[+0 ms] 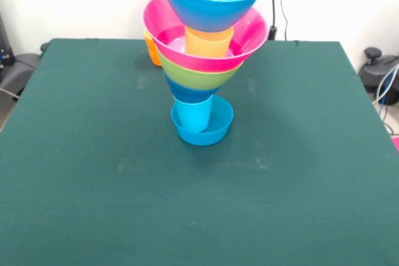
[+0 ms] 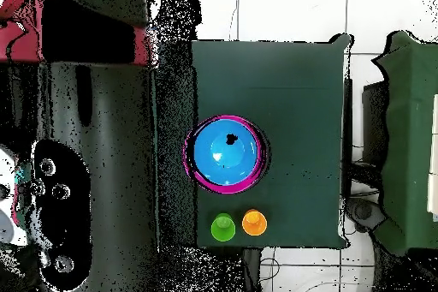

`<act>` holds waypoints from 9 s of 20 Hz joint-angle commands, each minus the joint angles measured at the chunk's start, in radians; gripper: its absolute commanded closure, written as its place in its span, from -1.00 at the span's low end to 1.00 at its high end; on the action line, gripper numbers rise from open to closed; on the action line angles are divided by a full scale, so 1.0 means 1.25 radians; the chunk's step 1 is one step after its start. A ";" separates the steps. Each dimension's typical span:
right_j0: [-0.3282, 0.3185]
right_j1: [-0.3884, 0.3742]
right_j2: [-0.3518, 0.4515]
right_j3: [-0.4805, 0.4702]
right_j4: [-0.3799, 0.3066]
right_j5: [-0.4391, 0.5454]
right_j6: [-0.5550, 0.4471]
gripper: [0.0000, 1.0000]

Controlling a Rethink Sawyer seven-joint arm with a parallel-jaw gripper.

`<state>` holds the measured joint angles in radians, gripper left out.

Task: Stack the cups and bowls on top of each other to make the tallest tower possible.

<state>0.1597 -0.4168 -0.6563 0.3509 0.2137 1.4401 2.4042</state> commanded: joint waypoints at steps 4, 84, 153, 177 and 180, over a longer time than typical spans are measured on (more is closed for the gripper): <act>-0.032 -0.031 0.111 0.089 -0.022 0.016 -0.276 1.00; -0.121 -0.129 0.200 0.273 -0.092 -0.047 -0.417 1.00; -0.092 -0.238 0.234 0.610 -0.188 -0.287 -0.287 1.00; -0.073 -0.260 0.223 0.650 -0.188 -0.291 -0.254 1.00; -0.074 -0.265 0.224 0.655 -0.187 -0.289 -0.254 1.00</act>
<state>0.0485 -0.7443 -0.4796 1.0441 0.0361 1.0982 2.1480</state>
